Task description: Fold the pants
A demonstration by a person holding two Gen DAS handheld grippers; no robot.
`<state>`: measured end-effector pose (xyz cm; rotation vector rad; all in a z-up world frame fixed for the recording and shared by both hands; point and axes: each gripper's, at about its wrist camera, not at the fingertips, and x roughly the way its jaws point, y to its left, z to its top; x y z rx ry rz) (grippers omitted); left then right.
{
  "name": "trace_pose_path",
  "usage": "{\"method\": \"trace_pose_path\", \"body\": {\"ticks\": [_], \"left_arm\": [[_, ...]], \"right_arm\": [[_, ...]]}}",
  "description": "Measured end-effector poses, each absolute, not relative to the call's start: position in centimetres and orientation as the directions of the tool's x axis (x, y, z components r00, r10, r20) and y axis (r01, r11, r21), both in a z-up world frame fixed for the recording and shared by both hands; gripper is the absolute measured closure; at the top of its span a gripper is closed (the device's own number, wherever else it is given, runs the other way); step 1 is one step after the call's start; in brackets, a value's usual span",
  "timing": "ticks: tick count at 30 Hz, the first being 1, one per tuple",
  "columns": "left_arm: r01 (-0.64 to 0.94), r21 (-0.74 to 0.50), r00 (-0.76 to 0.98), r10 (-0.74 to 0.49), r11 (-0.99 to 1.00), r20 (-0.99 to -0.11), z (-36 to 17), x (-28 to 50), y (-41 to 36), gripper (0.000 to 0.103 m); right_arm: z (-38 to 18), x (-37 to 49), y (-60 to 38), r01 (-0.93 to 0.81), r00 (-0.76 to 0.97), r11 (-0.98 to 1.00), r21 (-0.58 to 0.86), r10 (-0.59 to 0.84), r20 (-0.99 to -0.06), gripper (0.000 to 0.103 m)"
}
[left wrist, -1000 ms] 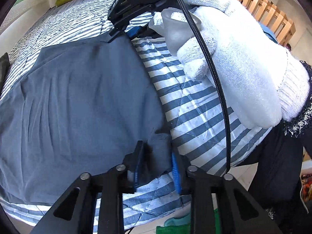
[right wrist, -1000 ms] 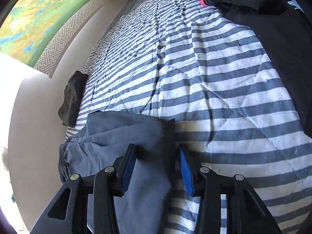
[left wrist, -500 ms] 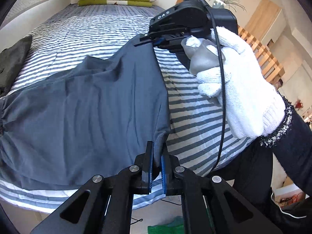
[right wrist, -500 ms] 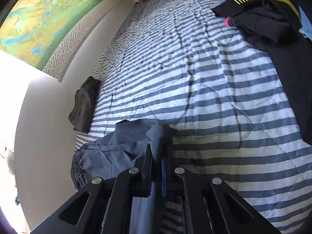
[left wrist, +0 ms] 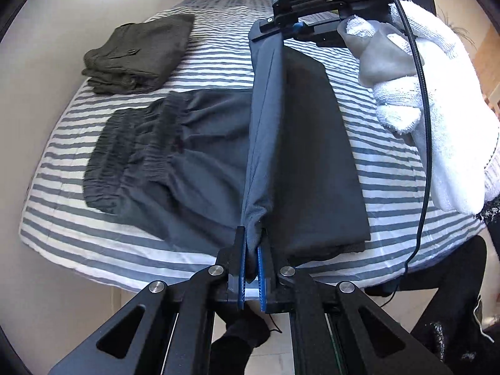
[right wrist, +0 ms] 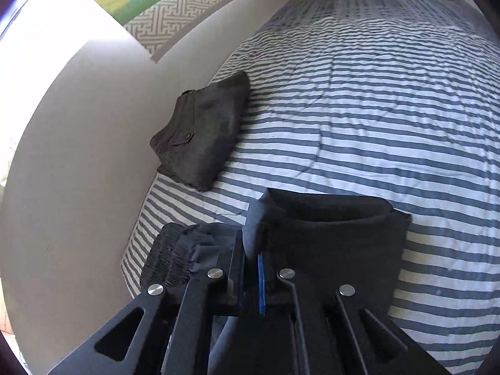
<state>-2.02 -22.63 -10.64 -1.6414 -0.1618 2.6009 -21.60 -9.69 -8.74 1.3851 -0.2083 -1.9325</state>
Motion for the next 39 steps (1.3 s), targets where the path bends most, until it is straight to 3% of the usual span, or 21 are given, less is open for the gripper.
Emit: {"method": "trace_pose_path", "body": {"ticks": [8,25,30,32,33,34,35,39], "left_arm": [[0.118,-0.181,-0.455,0.109,-0.976,-0.884,-11.8,-1.9,-30.7,0.097],[0.28,-0.237,-0.451,0.091,-0.93,-0.888,-15.0,-0.3,-38.0,0.097],[0.297,-0.261,-0.435,0.113,-0.918,-0.893,-16.4,-0.1,-38.8,0.096],[0.309,-0.248,-0.425,0.099,-0.918,-0.9,-16.5,0.0,-38.9,0.091],[0.318,-0.247,-0.427,0.095,-0.915,-0.899,-16.3,0.1,-39.0,0.085],[0.335,-0.238,-0.427,0.078,-0.911,-0.901,-16.0,0.4,-39.2,0.074],[0.348,-0.231,-0.436,0.061,-0.909,-0.898,-15.6,0.7,-39.4,0.071],[0.352,-0.221,-0.496,0.019,-0.909,-0.868,-13.2,1.5,-39.2,0.07]], "right_arm": [[-9.4,-21.4,-18.6,0.52,-0.096,-0.692,0.5,-0.63,-0.771,0.098],[-14.1,-19.8,-28.8,0.579,0.013,-0.639,0.507,-0.614,-0.789,0.097],[-13.5,-20.2,-29.1,0.609,0.067,-0.59,0.53,-0.627,-0.776,0.085],[-11.9,-20.7,-26.7,0.602,0.055,-0.562,0.567,-0.679,-0.732,0.067],[-11.1,-20.9,-25.1,0.603,0.029,-0.56,0.568,-0.696,-0.718,0.063],[-10.3,-21.1,-23.2,0.603,0.004,-0.562,0.567,-0.708,-0.706,0.061],[-9.7,-21.2,-21.1,0.602,-0.008,-0.556,0.574,-0.722,-0.691,0.061],[-8.4,-19.8,-12.9,0.607,-0.062,-0.567,0.557,-0.732,-0.679,0.061]]}}
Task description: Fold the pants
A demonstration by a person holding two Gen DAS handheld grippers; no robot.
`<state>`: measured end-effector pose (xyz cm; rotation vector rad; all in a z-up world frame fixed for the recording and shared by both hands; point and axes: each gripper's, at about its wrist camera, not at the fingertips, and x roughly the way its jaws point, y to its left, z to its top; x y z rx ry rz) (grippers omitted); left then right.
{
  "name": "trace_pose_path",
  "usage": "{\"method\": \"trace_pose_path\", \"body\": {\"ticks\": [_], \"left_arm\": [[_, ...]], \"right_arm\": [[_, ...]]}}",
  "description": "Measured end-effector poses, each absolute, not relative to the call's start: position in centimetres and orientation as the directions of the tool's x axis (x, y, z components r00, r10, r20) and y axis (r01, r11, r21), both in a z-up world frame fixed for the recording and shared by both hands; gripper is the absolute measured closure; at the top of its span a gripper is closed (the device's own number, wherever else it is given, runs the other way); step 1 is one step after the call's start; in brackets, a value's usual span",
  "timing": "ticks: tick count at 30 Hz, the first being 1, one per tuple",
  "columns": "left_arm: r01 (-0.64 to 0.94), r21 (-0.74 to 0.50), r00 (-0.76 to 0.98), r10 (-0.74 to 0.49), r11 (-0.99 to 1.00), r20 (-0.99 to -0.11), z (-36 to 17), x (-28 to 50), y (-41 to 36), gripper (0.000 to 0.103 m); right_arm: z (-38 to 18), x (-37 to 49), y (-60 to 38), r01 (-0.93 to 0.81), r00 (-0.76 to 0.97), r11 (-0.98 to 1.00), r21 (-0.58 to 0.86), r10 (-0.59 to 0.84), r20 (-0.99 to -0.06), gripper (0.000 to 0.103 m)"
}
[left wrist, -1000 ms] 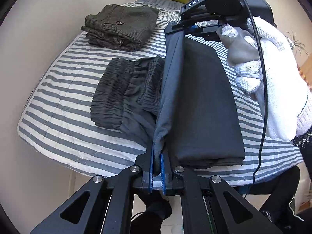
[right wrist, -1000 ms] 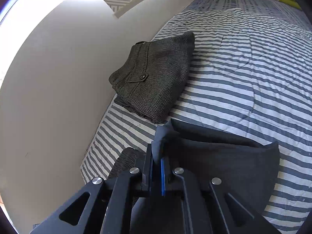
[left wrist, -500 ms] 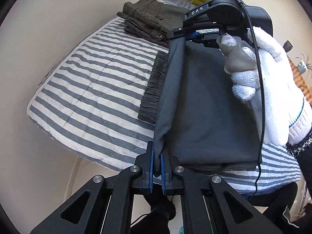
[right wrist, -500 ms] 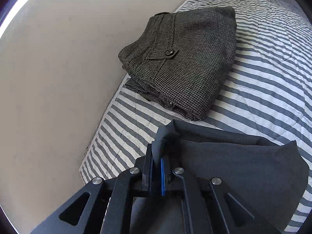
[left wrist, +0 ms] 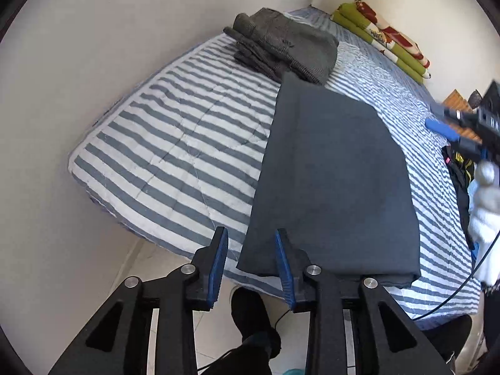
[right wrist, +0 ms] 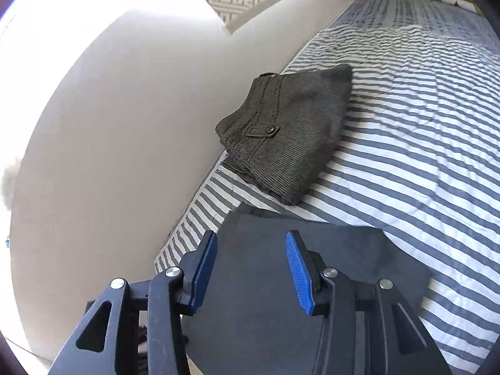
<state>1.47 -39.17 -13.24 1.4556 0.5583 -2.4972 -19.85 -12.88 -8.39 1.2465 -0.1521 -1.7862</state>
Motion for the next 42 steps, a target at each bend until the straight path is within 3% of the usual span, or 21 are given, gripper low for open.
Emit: {"method": "trace_pose_path", "body": {"ticks": [5,11,16,19,22,25,29,32,34,38,42], "left_arm": [[0.287,-0.216,-0.539,0.029,-0.933,-0.842,-11.8,-0.8,-36.9,0.07],[0.214,-0.181,-0.488,0.055,-0.96,-0.871,-14.2,-6.2,-34.7,0.07],[0.276,-0.094,-0.465,-0.047,-0.956,-0.884,-15.2,-7.5,-35.6,0.07],[0.253,-0.135,-0.503,-0.011,-0.958,-0.864,-13.8,-5.4,-35.5,0.07],[0.234,-0.135,-0.502,0.0,-0.963,-0.865,-13.1,-2.7,-34.8,0.068],[0.253,-0.126,-0.486,-0.014,-0.959,-0.874,-13.6,-1.0,-35.0,0.068],[0.293,-0.155,-0.494,-0.011,-0.943,-0.869,-13.5,0.4,-36.5,0.068],[0.308,-0.194,-0.517,0.007,-0.931,-0.856,-13.0,-0.2,-37.8,0.056],[0.309,-0.227,-0.536,0.027,-0.924,-0.844,-12.7,-1.1,-38.5,0.037],[0.307,-0.309,-0.545,0.1,-0.9,-0.832,-12.6,-4.0,-39.8,0.032],[0.346,-0.352,-0.523,0.132,-0.87,-0.842,-13.6,-6.6,-41.3,0.028]], "right_arm": [[-11.5,-13.7,-8.1,0.657,-0.077,-0.6,0.457,-0.656,-0.751,0.063],[-15.0,-6.1,-7.8,0.755,-0.083,-0.559,0.343,-0.6,-0.796,0.067],[-16.8,-3.3,-7.7,0.821,-0.198,-0.555,0.133,-0.495,-0.846,0.074],[-14.4,-2.7,-5.6,0.827,-0.19,-0.536,0.172,-0.554,-0.811,0.073],[-12.9,-0.3,-5.6,0.89,-0.203,-0.445,0.097,-0.576,-0.792,0.071],[-14.0,0.8,-6.8,0.915,-0.192,-0.4,0.05,-0.541,-0.819,0.069],[-16.7,0.2,-6.6,0.905,-0.081,-0.406,0.127,-0.458,-0.885,0.069],[-15.3,-0.4,-3.9,0.891,-0.05,-0.413,0.187,-0.499,-0.865,0.069],[-14.0,-1.8,-2.2,0.857,-0.071,-0.464,0.224,-0.537,-0.841,0.068],[-11.6,-6.5,0.1,0.737,-0.239,-0.631,0.242,-0.579,-0.779,0.052],[-11.5,-10.8,-0.3,0.646,-0.288,-0.704,0.296,-0.584,-0.759,0.051]]}}
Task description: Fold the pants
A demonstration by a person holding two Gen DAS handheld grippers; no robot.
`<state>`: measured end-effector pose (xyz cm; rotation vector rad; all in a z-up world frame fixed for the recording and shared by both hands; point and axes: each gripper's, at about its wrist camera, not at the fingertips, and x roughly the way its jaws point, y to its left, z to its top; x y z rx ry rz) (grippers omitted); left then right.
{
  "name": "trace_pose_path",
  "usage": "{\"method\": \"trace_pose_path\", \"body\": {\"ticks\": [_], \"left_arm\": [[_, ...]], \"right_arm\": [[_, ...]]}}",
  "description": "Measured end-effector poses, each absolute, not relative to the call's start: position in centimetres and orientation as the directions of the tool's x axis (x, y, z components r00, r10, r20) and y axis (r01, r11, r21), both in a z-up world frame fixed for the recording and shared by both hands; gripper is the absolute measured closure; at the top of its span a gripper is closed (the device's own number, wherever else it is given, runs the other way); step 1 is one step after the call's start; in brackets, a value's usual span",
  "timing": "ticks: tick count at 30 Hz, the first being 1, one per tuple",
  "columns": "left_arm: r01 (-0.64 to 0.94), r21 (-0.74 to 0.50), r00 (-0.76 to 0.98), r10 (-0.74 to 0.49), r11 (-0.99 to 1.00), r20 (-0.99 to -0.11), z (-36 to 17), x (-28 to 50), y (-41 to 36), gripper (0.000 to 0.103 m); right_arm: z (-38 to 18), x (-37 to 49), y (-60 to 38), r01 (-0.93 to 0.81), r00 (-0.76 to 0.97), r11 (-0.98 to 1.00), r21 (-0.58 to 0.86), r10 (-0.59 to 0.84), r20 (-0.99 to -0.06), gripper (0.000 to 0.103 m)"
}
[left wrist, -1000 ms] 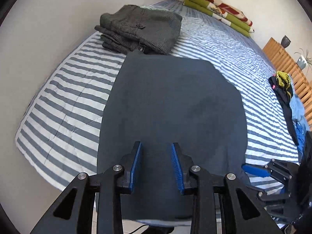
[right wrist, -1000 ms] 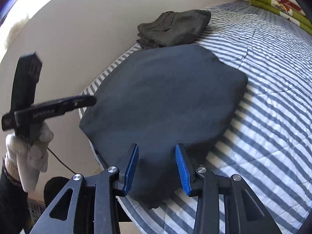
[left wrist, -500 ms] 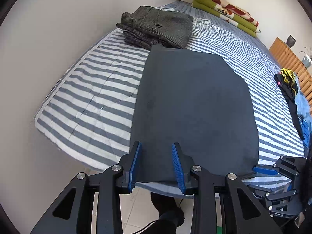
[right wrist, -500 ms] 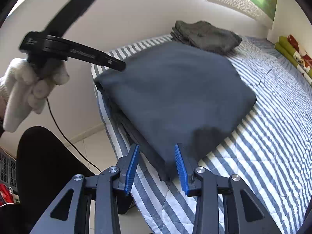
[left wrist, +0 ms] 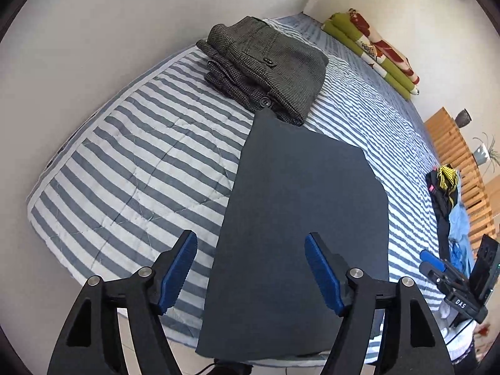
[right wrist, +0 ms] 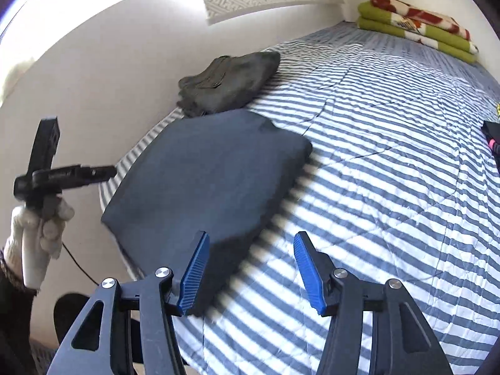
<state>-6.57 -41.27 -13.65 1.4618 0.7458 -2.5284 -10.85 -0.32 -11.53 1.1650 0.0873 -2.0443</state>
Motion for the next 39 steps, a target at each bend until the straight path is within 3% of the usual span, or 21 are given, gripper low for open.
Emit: {"method": "trace_pose_path", "body": {"ticks": [7,21,24,27,29,31,34,36,38,39], "left_arm": [[0.363,-0.449,-0.446,0.271,-0.817,-0.853,-16.8,-10.3,-42.7,0.025],[0.318,-0.447,-0.425,0.296,-0.836,-0.856,-20.6,-14.6,-40.5,0.023],[0.299,-0.397,-0.411,0.258,-0.868,-0.874,-20.5,-15.0,-39.5,0.036],[0.321,-0.378,-0.423,0.226,-0.868,-0.877,-20.3,-14.9,-39.3,0.049],[0.326,-0.377,-0.439,0.214,-0.867,-0.873,-20.0,-14.7,-39.2,0.057],[0.326,-0.366,-0.455,0.195,-0.872,-0.869,-19.5,-14.5,-39.0,0.071],[0.317,-0.371,-0.474,0.193,-0.873,-0.859,-18.5,-14.3,-38.6,0.079],[0.315,-0.37,-0.476,0.192,-0.874,-0.858,-18.6,-14.2,-38.7,0.079],[0.315,-0.366,-0.479,0.186,-0.876,-0.858,-18.9,-14.3,-38.6,0.072],[0.319,-0.37,-0.473,0.192,-0.872,-0.86,-19.2,-14.4,-38.7,0.059]], "right_arm": [[-15.5,-14.0,-2.0,0.516,-0.134,-0.73,0.449,-0.586,-0.799,0.051],[-19.6,-16.3,-5.0,0.422,0.024,-0.666,0.616,-0.671,-0.741,0.049],[-19.6,-16.4,-5.9,0.449,0.041,-0.645,0.619,-0.677,-0.735,0.049],[-19.5,-16.1,-6.8,0.473,0.029,-0.649,0.596,-0.664,-0.747,0.059],[-19.7,-16.1,-7.3,0.477,0.03,-0.652,0.59,-0.659,-0.752,0.076],[-19.8,-16.0,-7.4,0.476,0.029,-0.651,0.591,-0.66,-0.751,0.086],[-19.3,-15.4,-7.3,0.482,0.009,-0.654,0.583,-0.661,-0.75,0.092],[-18.6,-14.9,-7.5,0.497,-0.013,-0.66,0.563,-0.654,-0.756,0.094],[-18.1,-14.6,-7.7,0.511,-0.027,-0.662,0.547,-0.649,-0.76,0.094],[-17.9,-14.6,-7.8,0.517,-0.026,-0.659,0.546,-0.65,-0.76,0.095]]}}
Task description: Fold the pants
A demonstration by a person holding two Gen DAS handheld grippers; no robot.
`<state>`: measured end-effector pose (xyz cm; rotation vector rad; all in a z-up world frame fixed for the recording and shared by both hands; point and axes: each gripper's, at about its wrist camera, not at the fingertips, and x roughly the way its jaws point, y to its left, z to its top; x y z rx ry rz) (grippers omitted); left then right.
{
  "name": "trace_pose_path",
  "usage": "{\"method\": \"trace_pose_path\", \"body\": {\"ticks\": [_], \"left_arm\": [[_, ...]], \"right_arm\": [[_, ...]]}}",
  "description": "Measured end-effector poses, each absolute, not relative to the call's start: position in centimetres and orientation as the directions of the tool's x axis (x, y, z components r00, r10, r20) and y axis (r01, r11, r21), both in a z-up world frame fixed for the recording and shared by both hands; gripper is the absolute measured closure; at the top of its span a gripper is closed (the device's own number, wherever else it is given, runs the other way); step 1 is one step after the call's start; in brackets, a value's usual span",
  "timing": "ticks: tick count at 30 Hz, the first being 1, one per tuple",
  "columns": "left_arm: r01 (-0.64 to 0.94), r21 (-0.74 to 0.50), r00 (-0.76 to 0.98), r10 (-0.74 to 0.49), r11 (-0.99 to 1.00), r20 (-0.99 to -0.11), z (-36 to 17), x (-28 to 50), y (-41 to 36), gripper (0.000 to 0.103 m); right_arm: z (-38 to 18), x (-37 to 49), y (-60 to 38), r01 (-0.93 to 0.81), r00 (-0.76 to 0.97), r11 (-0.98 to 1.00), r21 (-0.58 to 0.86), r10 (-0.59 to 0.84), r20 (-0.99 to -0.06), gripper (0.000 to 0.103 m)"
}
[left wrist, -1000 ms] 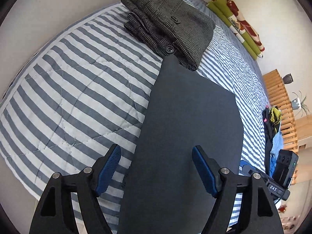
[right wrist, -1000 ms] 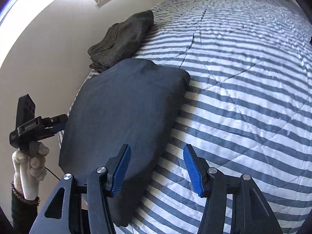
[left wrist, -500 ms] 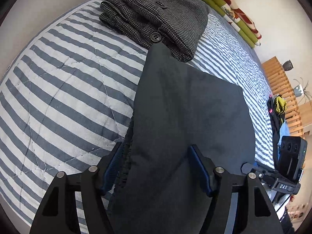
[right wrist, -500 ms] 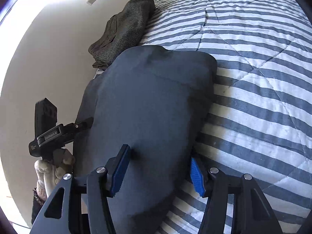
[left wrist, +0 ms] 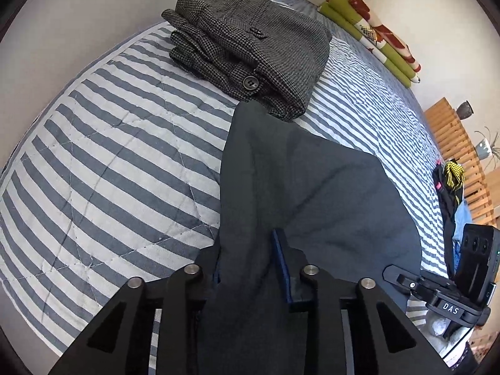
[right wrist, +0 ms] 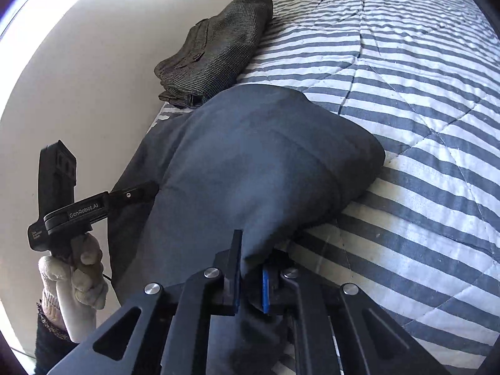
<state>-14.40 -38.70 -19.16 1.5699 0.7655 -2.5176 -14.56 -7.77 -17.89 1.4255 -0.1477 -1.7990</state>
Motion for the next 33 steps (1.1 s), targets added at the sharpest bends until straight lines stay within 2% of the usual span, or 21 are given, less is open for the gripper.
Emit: {"method": "trace_pose_path", "body": {"ticks": [1,2,3,7,10,13,17,26,33], "left_arm": [[0.32,-0.384,-0.459,0.212,-0.866,-0.863,-19.6,-14.5,-39.0,0.035],[0.327,-0.396,-0.434,0.236,-0.858,-0.869,-20.1,-14.9,-39.4,0.028],[0.325,-0.4,-0.448,0.234,-0.857,-0.863,-20.4,-15.0,-39.3,0.028],[0.288,-0.333,-0.431,0.188,-0.898,-0.882,-19.9,-15.8,-37.8,0.062],[0.274,-0.325,-0.438,0.183,-0.905,-0.88,-18.5,-15.9,-37.3,0.079],[0.258,-0.276,-0.45,0.138,-0.926,-0.883,-17.1,-15.7,-36.0,0.081],[0.258,-0.277,-0.483,0.124,-0.926,-0.867,-15.4,-15.2,-35.5,0.082],[0.224,-0.257,-0.571,0.087,-0.94,-0.816,-8.6,-13.0,-36.0,0.083],[0.234,-0.209,-0.635,0.013,-0.95,-0.772,-3.3,-16.3,-37.7,0.083]], "right_arm": [[-17.8,-14.6,-7.8,0.518,-0.025,-0.66,0.544,-0.648,-0.761,0.094],[-17.9,-14.7,-7.7,0.515,-0.021,-0.662,0.545,-0.645,-0.764,0.094],[-18.0,-14.8,-7.8,0.512,-0.01,-0.66,0.55,-0.645,-0.764,0.094],[-18.8,-15.2,-8.0,0.509,0.015,-0.665,0.546,-0.627,-0.779,0.092],[-18.9,-15.0,-8.5,0.518,-0.008,-0.679,0.519,-0.611,-0.791,0.093],[-17.9,-14.0,-8.9,0.566,-0.071,-0.69,0.452,-0.587,-0.806,0.094],[-16.0,-12.4,-9.3,0.624,-0.15,-0.689,0.368,-0.568,-0.809,0.095],[-10.7,-11.4,-8.7,0.683,-0.249,-0.66,0.314,-0.614,-0.75,0.096],[-6.7,-13.3,-11.2,0.723,-0.326,-0.647,0.243,-0.629,-0.705,0.096]]}}
